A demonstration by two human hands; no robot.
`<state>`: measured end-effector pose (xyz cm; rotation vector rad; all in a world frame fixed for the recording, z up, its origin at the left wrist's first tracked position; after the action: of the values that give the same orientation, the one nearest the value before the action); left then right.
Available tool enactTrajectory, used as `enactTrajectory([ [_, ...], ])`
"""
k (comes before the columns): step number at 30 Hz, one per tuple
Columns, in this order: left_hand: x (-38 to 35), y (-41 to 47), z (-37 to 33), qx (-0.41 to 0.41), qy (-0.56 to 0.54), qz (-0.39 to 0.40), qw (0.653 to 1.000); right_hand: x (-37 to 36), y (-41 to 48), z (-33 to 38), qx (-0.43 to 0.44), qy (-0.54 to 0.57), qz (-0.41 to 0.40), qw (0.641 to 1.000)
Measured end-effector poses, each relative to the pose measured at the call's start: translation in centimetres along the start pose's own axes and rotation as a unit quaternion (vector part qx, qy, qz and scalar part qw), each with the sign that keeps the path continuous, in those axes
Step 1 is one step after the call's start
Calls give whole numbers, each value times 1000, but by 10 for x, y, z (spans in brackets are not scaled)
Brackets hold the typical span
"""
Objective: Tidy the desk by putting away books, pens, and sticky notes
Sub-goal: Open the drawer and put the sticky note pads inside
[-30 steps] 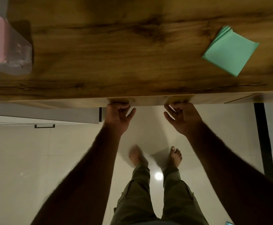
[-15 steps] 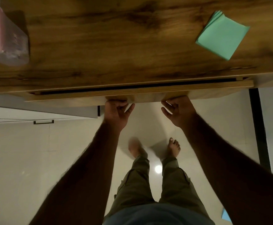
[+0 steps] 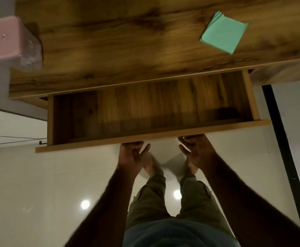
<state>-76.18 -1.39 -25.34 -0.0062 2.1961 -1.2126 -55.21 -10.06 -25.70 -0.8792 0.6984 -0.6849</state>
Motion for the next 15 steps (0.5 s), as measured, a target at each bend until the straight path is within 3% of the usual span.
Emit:
enactTrajectory([
  [15,48,-68,57,-59,22,-18,998,61,-38,-72,-24,-17,40,999],
])
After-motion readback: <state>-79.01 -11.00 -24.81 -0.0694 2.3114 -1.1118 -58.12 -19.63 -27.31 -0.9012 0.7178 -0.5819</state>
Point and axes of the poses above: each hand's wrist, its own y-axis towards the middle knuckle, its own x-axis out of the back of the hand, z = x × y, the point moved 4 cm from there along y, towards the middle knuckle, and after that the axes turned 5 degrees about -y, right-handed, at the moved point
